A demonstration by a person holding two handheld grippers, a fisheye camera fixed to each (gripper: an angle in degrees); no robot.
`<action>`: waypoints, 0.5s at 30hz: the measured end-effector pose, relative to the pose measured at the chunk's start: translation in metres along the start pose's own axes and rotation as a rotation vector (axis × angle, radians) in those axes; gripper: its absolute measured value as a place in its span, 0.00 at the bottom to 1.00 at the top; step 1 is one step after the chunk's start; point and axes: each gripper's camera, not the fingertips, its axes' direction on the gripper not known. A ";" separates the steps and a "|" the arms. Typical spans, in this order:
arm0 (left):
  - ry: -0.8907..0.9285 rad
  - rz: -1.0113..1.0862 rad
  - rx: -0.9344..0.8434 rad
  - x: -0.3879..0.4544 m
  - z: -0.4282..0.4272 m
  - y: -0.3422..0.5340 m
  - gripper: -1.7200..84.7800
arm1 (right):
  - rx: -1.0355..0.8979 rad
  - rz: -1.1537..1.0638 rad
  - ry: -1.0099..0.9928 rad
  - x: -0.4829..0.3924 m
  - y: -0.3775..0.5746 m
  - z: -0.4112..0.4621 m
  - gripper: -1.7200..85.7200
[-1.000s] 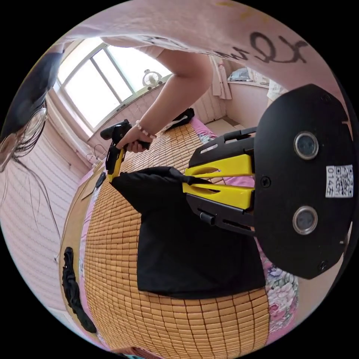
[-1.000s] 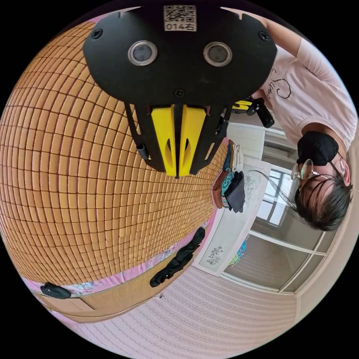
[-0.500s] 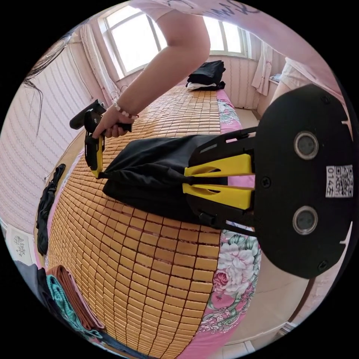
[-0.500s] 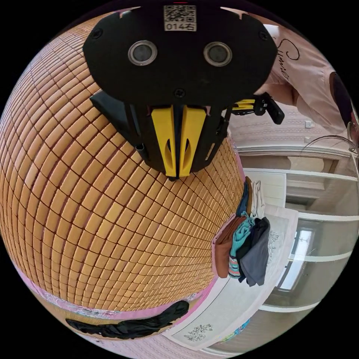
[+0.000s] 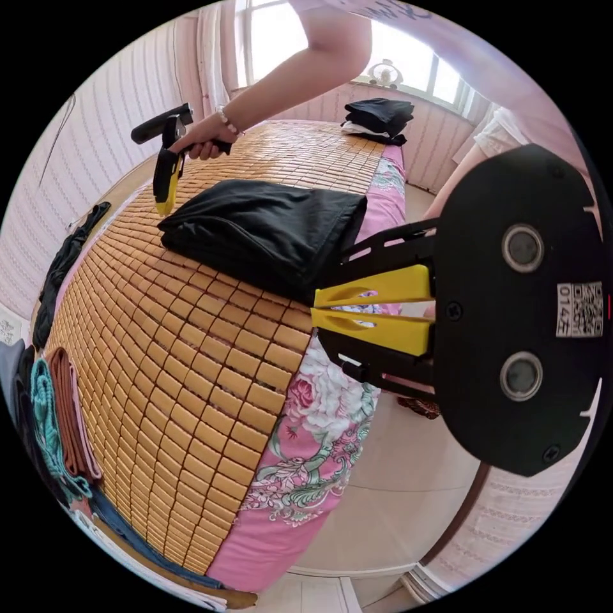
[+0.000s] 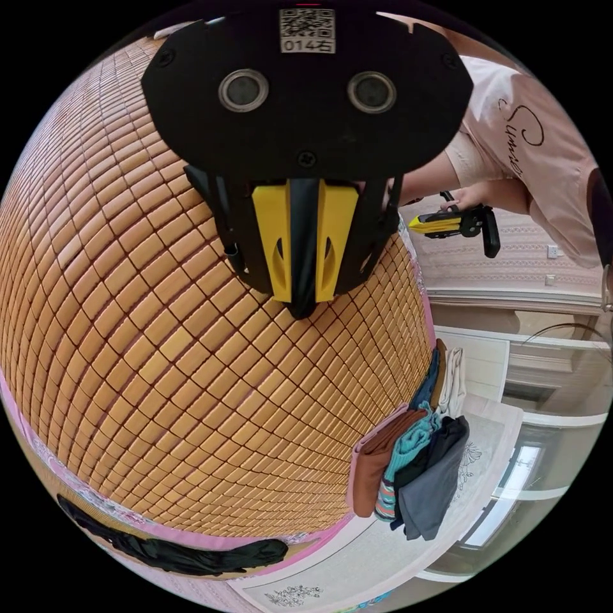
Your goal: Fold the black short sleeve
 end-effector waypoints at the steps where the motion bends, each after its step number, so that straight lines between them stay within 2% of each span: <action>1: 0.020 0.006 0.017 0.003 0.000 0.000 0.02 | -0.012 -0.004 0.012 -0.003 -0.005 0.002 0.11; 4: 0.013 0.103 0.073 0.029 0.003 -0.003 0.10 | -0.044 -0.016 0.057 -0.012 -0.019 0.008 0.14; 8: -0.004 0.144 0.037 0.054 0.032 -0.006 0.16 | -0.109 -0.033 0.119 -0.039 -0.042 0.026 0.17; 12: -0.005 0.127 -0.008 0.066 0.059 -0.003 0.16 | -0.133 -0.016 0.260 -0.067 -0.055 0.039 0.14; 13: 0.001 0.125 -0.018 0.071 0.065 -0.001 0.15 | -0.131 -0.015 0.366 -0.076 -0.056 0.040 0.12; 15: -0.054 0.137 -0.023 0.080 0.073 0.002 0.13 | -0.123 -0.031 0.431 -0.086 -0.056 0.039 0.10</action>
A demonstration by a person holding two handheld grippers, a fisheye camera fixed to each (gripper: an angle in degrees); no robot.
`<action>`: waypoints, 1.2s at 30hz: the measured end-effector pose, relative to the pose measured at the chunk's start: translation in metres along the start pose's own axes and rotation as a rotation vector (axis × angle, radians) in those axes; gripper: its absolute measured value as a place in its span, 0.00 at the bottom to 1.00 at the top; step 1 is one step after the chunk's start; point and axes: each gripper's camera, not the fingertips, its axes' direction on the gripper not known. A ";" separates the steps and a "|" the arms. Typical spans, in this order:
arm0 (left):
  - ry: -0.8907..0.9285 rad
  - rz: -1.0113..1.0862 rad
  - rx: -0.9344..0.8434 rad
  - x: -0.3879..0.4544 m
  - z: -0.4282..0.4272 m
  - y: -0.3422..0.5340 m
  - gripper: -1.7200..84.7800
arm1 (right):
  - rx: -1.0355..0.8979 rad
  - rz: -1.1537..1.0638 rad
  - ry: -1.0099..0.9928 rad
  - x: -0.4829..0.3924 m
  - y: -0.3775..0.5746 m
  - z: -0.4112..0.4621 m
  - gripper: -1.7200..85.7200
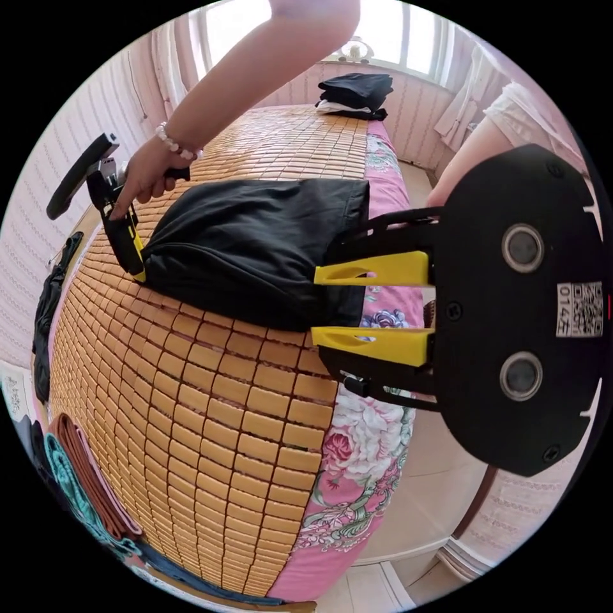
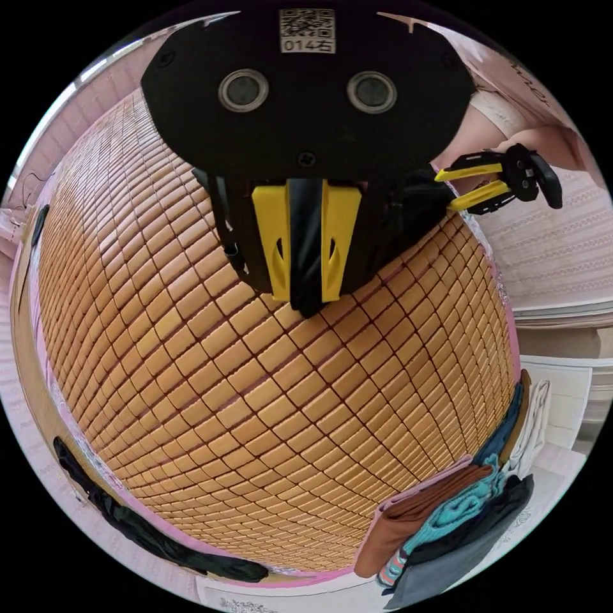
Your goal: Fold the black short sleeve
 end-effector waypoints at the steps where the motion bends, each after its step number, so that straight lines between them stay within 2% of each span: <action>1: -0.043 0.013 -0.004 0.006 0.004 0.002 0.10 | 0.004 -0.005 -0.002 -0.001 0.001 -0.005 0.08; 4: -0.091 0.058 0.032 0.019 0.004 0.014 0.03 | 0.044 -0.001 -0.054 0.008 0.011 -0.025 0.05; 7: -0.090 0.118 0.058 0.035 -0.008 0.030 0.01 | 0.126 0.047 -0.154 0.030 0.037 -0.068 0.04; 9: -0.021 0.153 0.092 0.043 -0.029 0.041 0.01 | 0.185 0.115 -0.215 0.048 0.064 -0.104 0.03; 12: 0.040 0.272 0.115 0.065 -0.075 0.053 0.01 | 0.310 0.258 -0.305 0.076 0.130 -0.175 0.03; 17: 0.103 0.474 0.173 0.109 -0.185 0.059 0.01 | 0.531 0.707 -0.416 0.077 0.323 -0.318 0.03; 23: 0.344 0.844 0.242 0.180 -0.292 0.048 0.01 | 0.648 0.984 -0.293 0.023 0.475 -0.459 0.03; 28: 0.423 1.049 0.163 0.255 -0.294 0.060 0.01 | 0.756 1.155 -0.228 -0.013 0.568 -0.515 0.03; 32: 0.520 1.165 0.043 0.326 -0.259 0.078 0.01 | 0.847 1.298 -0.219 -0.029 0.655 -0.531 0.03; 36: 0.537 1.231 -0.025 0.399 -0.213 0.105 0.01 | 0.943 1.398 -0.248 -0.021 0.730 -0.531 0.03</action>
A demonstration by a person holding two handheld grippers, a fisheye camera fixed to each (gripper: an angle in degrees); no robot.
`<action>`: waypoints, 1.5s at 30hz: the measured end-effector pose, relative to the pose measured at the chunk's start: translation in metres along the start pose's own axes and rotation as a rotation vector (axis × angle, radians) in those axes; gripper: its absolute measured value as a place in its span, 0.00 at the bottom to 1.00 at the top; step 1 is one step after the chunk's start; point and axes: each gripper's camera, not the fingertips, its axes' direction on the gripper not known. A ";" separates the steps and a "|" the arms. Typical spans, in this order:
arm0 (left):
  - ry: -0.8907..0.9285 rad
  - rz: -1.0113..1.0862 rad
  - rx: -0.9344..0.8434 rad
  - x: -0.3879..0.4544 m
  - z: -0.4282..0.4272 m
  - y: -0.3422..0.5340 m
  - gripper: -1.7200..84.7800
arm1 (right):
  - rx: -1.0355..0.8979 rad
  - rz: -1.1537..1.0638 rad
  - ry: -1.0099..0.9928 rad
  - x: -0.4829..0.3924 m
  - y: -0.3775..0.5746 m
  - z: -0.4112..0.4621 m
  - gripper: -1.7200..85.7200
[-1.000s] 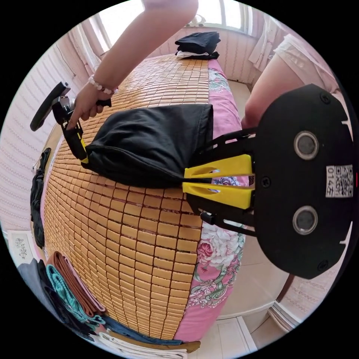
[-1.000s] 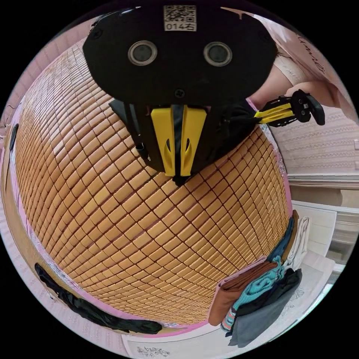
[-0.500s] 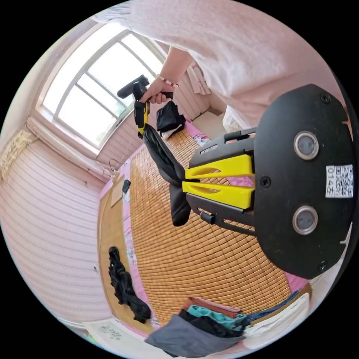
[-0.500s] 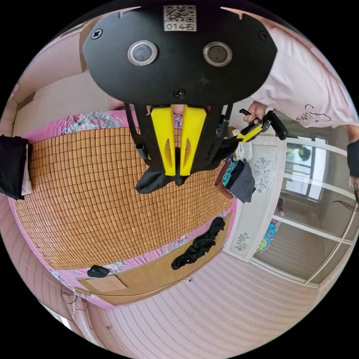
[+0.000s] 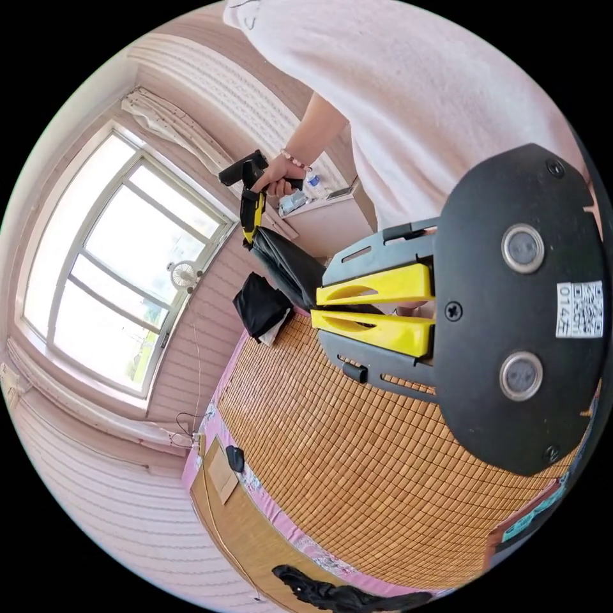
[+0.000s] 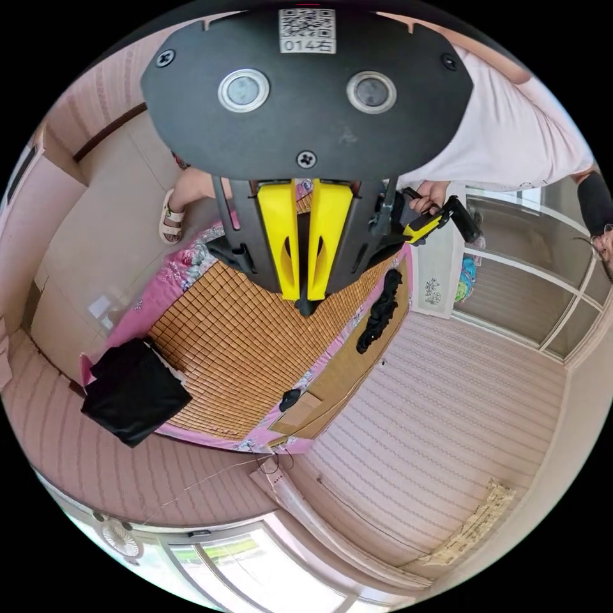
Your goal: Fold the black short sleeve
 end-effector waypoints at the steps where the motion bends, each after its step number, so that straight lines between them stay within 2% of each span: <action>1: -0.007 0.021 -0.017 0.009 0.029 -0.017 0.01 | 0.011 0.020 -0.001 0.018 -0.011 -0.011 0.03; 6: -0.055 0.010 -0.062 0.026 0.162 -0.100 0.01 | 0.012 -0.009 -0.030 0.095 -0.101 -0.039 0.03; 8: -0.090 -0.022 -0.070 0.027 0.235 -0.151 0.01 | -0.003 -0.037 -0.075 0.140 -0.170 -0.042 0.03; 12: -0.127 -0.051 -0.039 0.031 0.323 -0.238 0.01 | 0.037 -0.100 -0.134 0.178 -0.274 -0.064 0.03; 15: -0.151 0.017 -0.014 0.052 0.381 -0.303 0.01 | 0.105 -0.209 -0.180 0.191 -0.333 -0.104 0.04; 18: -0.087 0.106 -0.060 0.071 0.467 -0.331 0.02 | 0.130 -0.255 -0.117 0.224 -0.358 -0.131 0.04; 21: -0.011 0.026 -0.168 0.058 0.581 -0.332 0.03 | 0.071 -0.204 -0.039 0.289 -0.364 -0.127 0.06; 23: 0.098 -0.093 -0.332 0.049 0.661 -0.314 0.04 | -0.055 -0.082 0.062 0.352 -0.354 -0.105 0.08; 25: 0.140 -0.106 -0.459 0.057 0.696 -0.292 0.03 | -0.156 0.020 0.096 0.392 -0.334 -0.091 0.09; 30: 0.093 -0.080 -0.516 0.081 0.679 -0.251 0.03 | -0.135 0.147 0.114 0.418 -0.264 -0.102 0.09; 33: -0.061 -0.120 -0.509 0.086 0.637 -0.237 0.04 | -0.141 0.190 0.133 0.406 -0.224 -0.104 0.07; 36: -0.258 -0.163 -0.422 0.096 0.583 -0.228 0.04 | -0.212 0.163 0.179 0.375 -0.197 -0.088 0.04; 39: -0.464 -0.209 -0.329 0.113 0.527 -0.220 0.04 | -0.386 -0.027 0.196 0.316 -0.187 -0.045 0.02; 41: -0.654 -0.239 -0.294 0.130 0.488 -0.209 0.03 | -0.507 -0.244 0.231 0.251 -0.186 -0.005 0.02; 45: -0.914 -0.280 -0.287 0.153 0.445 -0.171 0.01 | -0.463 -0.601 0.306 0.131 -0.181 0.032 0.02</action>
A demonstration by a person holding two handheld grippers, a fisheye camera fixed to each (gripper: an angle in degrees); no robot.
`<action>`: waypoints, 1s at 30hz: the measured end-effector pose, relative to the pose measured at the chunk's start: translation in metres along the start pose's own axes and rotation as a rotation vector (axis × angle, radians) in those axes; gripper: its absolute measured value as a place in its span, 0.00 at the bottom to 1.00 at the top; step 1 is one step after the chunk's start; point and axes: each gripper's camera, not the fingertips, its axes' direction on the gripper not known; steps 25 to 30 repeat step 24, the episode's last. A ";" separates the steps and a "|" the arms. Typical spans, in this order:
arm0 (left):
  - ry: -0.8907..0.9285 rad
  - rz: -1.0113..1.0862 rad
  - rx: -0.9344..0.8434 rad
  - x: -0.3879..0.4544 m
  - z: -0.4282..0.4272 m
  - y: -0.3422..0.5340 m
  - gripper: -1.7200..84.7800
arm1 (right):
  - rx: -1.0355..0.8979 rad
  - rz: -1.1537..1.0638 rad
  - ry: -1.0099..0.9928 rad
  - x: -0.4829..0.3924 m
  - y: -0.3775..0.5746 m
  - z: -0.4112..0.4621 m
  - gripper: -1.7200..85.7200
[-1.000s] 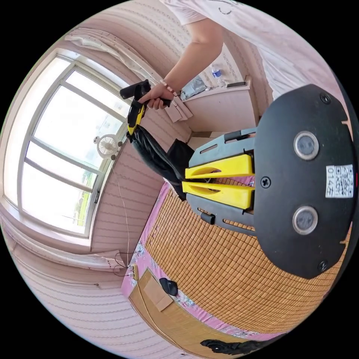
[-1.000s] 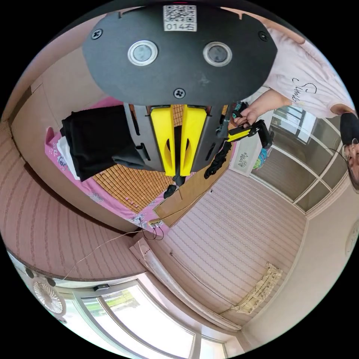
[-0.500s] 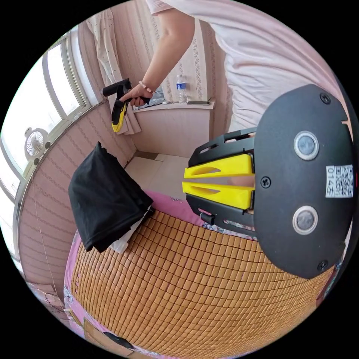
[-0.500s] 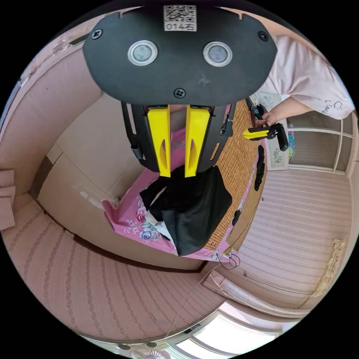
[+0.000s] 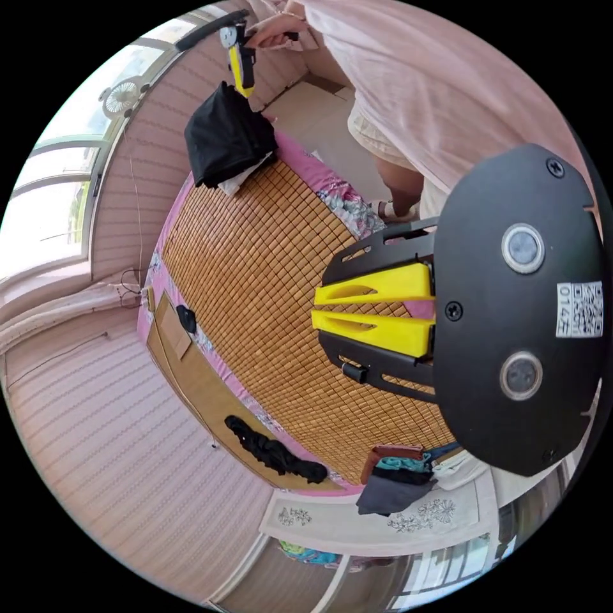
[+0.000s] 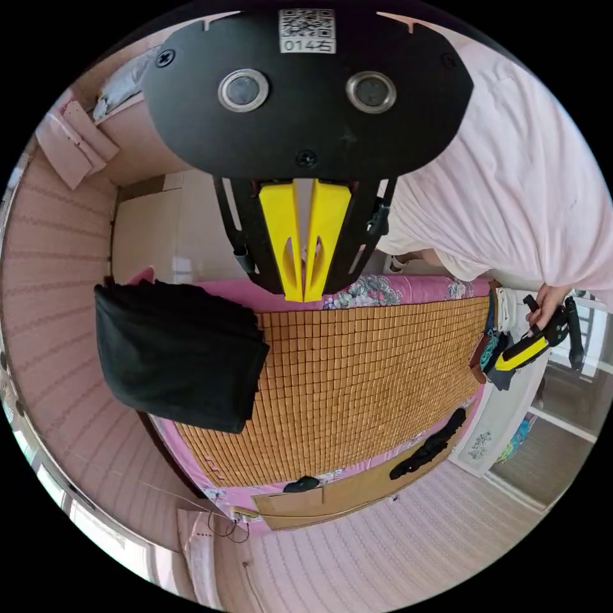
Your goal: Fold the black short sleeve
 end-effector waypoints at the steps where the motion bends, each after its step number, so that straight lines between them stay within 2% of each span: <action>1: -0.037 -0.039 -0.011 -0.010 -0.005 0.020 0.01 | 0.036 -0.087 0.026 -0.033 -0.018 -0.005 0.02; 5: -0.105 -0.235 -0.096 -0.054 -0.021 0.101 0.01 | 0.079 -0.326 -0.054 -0.136 -0.055 -0.006 0.02; 11: -0.243 -0.468 -0.025 -0.125 -0.064 0.216 0.01 | -0.032 -0.504 -0.068 -0.280 -0.067 0.032 0.02; 15: -0.223 -0.503 0.049 -0.186 -0.083 0.260 0.01 | -0.062 -0.496 -0.083 -0.371 -0.070 0.067 0.02; 17: -0.212 -0.471 0.058 -0.233 -0.096 0.288 0.01 | -0.146 -0.481 -0.184 -0.428 -0.070 0.099 0.02; 20: -0.255 -0.427 0.052 -0.286 -0.119 0.327 0.01 | -0.155 -0.417 -0.274 -0.488 -0.063 0.128 0.02; 24: -0.240 -0.469 0.060 -0.338 -0.150 0.370 0.01 | -0.166 -0.434 -0.267 -0.539 -0.048 0.135 0.01; 30: -0.240 -0.469 0.060 -0.338 -0.150 0.370 0.01 | -0.166 -0.434 -0.267 -0.539 -0.048 0.135 0.01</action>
